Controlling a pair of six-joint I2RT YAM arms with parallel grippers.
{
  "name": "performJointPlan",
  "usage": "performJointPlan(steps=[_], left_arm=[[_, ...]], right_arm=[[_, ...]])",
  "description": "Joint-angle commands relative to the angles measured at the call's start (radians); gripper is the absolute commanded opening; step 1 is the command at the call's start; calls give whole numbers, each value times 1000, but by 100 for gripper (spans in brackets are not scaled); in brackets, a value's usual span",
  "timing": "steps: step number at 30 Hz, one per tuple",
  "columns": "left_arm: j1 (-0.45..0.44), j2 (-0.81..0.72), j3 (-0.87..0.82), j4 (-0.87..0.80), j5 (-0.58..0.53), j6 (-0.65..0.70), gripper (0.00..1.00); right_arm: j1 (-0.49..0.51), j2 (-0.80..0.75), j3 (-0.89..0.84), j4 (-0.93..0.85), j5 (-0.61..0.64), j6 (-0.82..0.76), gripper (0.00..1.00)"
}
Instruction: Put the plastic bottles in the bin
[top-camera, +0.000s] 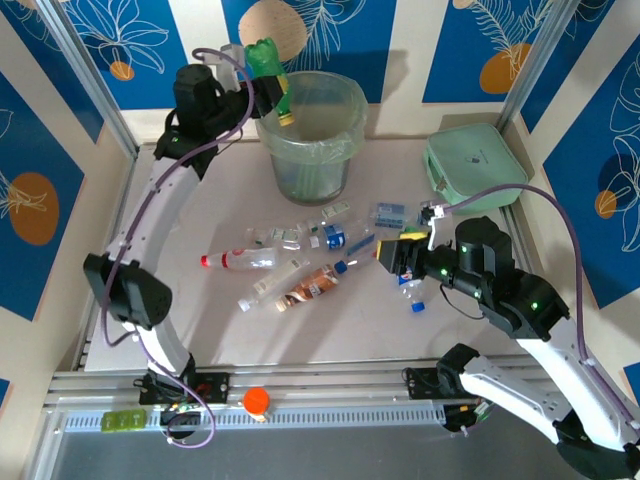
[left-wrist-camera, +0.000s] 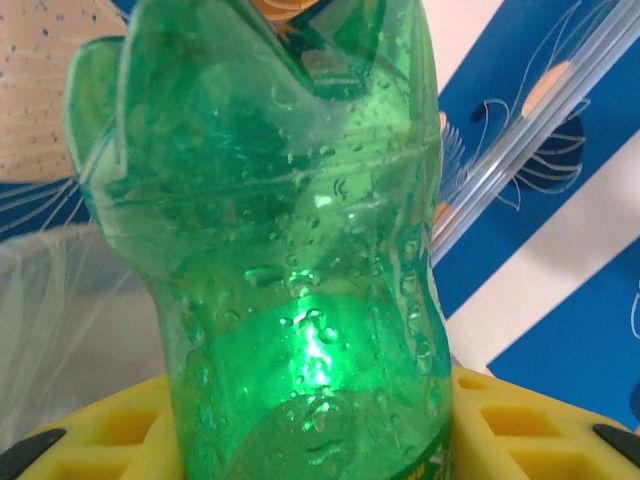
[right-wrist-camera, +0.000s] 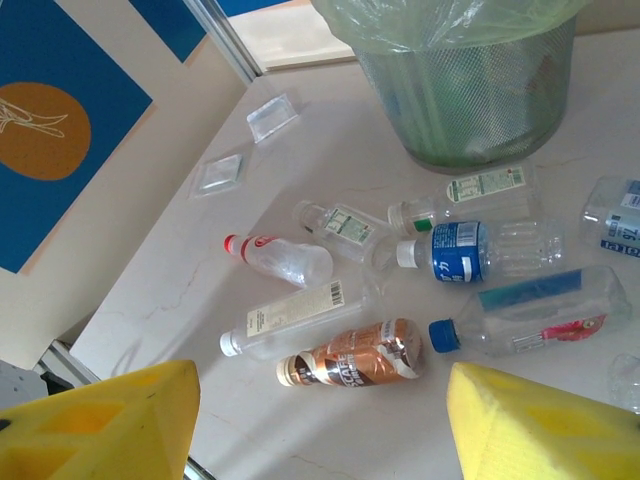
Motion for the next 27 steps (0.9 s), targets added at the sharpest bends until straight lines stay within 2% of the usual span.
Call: performJointPlan(steps=[1, 8, 13, 16, 22, 27], left_arm=[[-4, 100, 123, 38, -19, -14, 30], [-8, 371, 420, -36, -12, -19, 30], [-19, 521, 547, -33, 9, -39, 29], [-35, 568, 574, -29, 1, -13, 30], [-75, 616, 593, -130, -91, 122, 33], [-85, 647, 594, -169, -117, 157, 38]], right_arm=[[-9, 18, 27, -26, 25, -14, 67], [-19, 81, 40, -26, 21, 4, 67], [-31, 105, 30, -24, 21, 12, 67], [-43, 118, 14, -24, 8, 15, 67], [-64, 132, -19, -3, -18, 30, 67], [-64, 172, -8, 24, -52, 41, 67]])
